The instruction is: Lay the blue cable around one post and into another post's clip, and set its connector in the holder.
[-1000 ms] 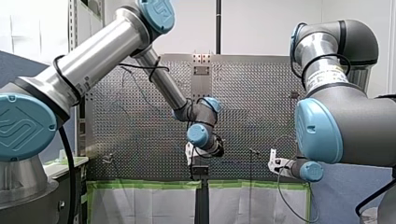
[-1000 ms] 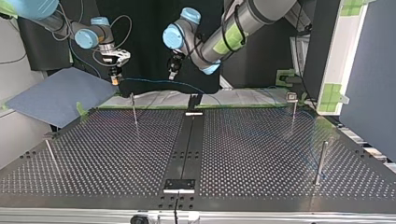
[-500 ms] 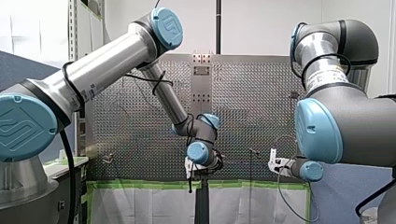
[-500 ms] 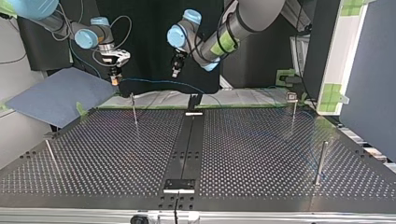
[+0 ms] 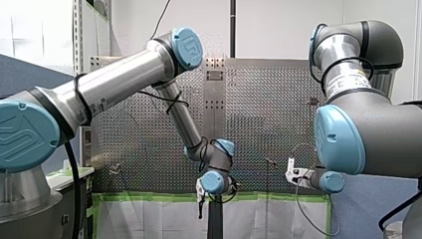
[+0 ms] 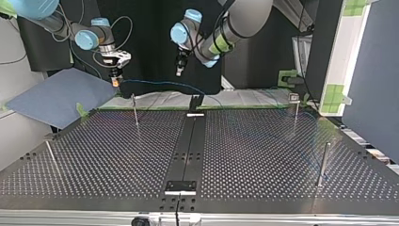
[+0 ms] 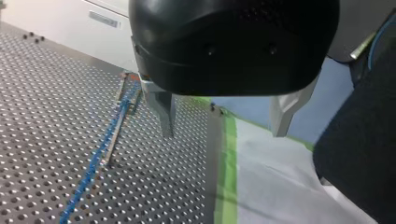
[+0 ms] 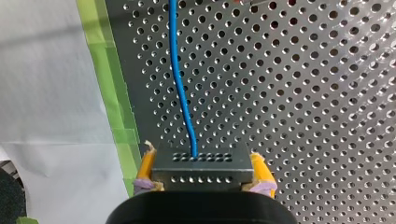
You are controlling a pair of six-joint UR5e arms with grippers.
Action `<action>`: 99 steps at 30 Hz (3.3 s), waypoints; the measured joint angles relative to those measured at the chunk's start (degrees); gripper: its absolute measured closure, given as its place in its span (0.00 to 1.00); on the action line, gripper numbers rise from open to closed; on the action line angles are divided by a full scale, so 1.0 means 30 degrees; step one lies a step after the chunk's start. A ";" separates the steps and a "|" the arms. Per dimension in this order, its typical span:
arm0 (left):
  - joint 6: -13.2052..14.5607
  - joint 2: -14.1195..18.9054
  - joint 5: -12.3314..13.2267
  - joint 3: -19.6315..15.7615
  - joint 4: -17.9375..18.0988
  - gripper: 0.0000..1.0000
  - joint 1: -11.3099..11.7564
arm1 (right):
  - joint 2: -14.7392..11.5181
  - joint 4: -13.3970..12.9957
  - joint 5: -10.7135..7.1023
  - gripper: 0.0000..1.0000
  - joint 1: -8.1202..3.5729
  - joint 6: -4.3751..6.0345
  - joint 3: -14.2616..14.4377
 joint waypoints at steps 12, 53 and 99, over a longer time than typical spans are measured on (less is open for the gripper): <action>0.0584 -0.1516 -0.1505 -0.0060 0.1903 0.00 -0.0871 | -0.0017 0.0010 0.0027 1.00 0.0009 -0.0001 0.0002; 0.2292 -0.0123 -0.2069 0.0086 0.4599 0.00 0.0557 | -0.0020 0.0129 0.0025 1.00 0.0130 -0.0147 -0.0007; 0.2584 -0.0106 -0.1646 0.0874 0.3719 0.71 0.1388 | -0.0023 0.0104 0.0116 1.00 0.0027 -0.0144 -0.0033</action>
